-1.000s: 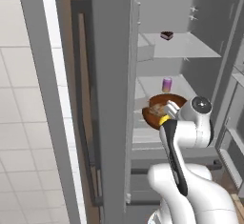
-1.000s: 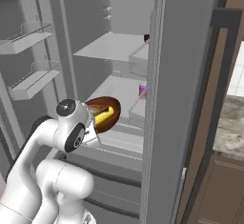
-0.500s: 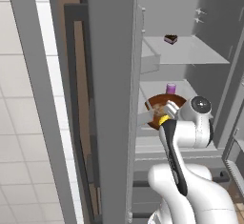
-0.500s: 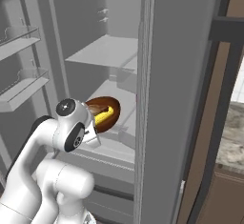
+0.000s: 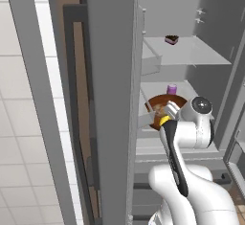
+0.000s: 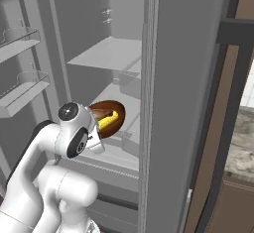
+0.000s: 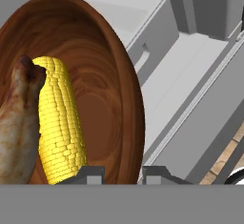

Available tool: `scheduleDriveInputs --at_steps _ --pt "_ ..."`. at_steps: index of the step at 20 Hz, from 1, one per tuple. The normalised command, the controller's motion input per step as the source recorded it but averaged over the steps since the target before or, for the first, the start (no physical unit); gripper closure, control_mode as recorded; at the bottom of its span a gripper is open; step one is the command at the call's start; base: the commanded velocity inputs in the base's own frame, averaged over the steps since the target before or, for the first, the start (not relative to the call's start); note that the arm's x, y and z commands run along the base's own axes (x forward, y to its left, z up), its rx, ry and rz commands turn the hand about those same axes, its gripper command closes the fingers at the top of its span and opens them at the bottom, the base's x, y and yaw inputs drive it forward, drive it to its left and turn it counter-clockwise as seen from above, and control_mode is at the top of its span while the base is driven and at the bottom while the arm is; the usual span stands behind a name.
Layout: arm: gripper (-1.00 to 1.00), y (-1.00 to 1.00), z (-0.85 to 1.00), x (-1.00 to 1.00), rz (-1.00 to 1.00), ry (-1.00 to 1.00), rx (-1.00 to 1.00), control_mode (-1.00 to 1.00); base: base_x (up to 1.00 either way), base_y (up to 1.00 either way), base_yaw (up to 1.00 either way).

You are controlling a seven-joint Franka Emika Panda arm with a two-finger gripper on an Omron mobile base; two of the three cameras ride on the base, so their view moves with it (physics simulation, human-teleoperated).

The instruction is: Pick the chicken drumstick and corn from their plates and place them in the bowl. Then put the bowl in the fridge.

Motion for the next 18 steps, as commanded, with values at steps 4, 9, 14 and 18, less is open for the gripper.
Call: scheduleDriveInputs --at_steps 4,9,14,18 --pt "1.00 0.00 0.00 0.00 0.00 0.00 0.00 1.00 0.00 0.00 0.00" --pt "1.00 0.00 0.00 0.00 0.00 0.00 0.00 1.00 0.00 0.00 0.00" --pt "1.00 0.00 0.00 0.00 0.00 0.00 0.00 -1.00 0.00 0.00 0.00" --pt "1.00 0.00 0.00 0.00 0.00 0.00 0.00 -1.00 0.00 0.00 0.00"
